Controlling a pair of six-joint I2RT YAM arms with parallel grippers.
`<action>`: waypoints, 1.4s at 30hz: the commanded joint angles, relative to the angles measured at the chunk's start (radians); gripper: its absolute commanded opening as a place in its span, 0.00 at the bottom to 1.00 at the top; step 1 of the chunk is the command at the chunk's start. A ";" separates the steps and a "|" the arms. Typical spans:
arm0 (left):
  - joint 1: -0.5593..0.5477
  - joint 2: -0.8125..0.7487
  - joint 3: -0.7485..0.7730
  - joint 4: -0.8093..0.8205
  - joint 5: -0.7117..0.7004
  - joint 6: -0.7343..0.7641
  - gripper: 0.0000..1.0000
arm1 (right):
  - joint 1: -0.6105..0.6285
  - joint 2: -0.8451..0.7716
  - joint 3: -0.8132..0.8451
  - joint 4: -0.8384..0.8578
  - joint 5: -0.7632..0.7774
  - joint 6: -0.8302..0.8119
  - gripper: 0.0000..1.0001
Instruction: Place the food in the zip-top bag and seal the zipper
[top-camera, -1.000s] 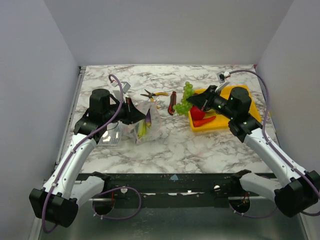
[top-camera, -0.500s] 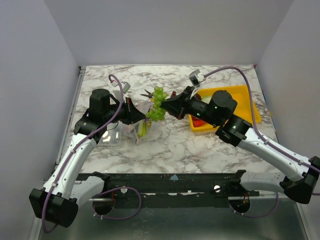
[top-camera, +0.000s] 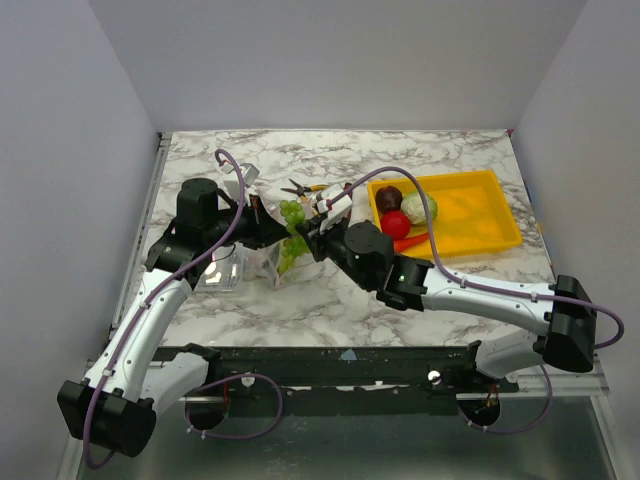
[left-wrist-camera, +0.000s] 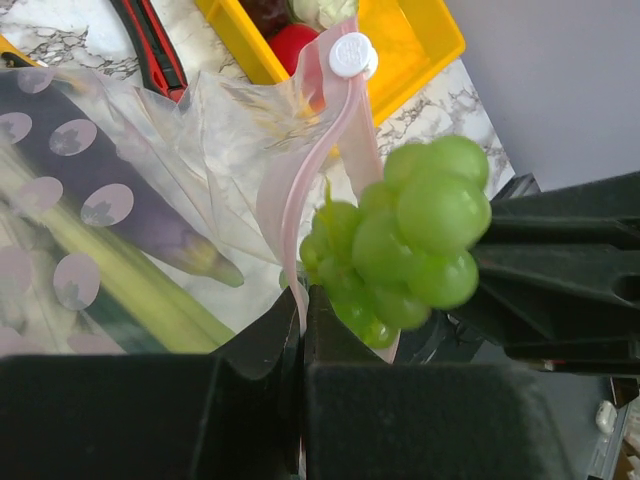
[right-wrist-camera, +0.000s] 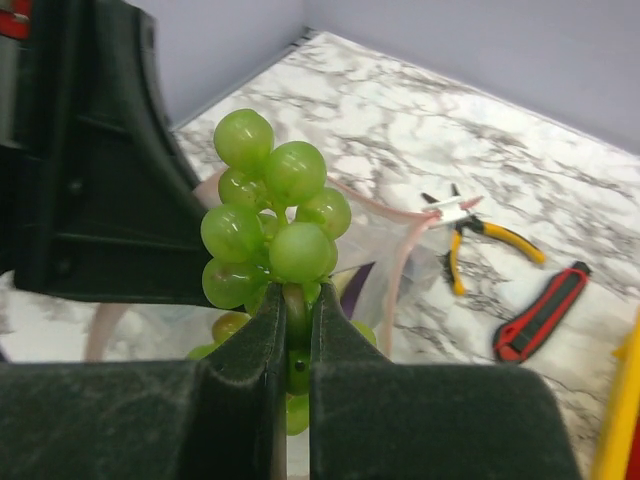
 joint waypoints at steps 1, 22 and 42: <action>-0.001 -0.028 0.006 0.033 0.003 0.009 0.00 | -0.003 0.051 -0.012 0.105 0.172 -0.063 0.00; 0.003 -0.035 0.005 0.033 -0.027 0.015 0.00 | -0.003 0.070 0.164 -0.252 0.189 0.148 0.70; 0.006 -0.038 -0.003 0.042 -0.023 0.006 0.00 | -0.064 -0.091 0.067 -0.431 0.216 0.328 0.64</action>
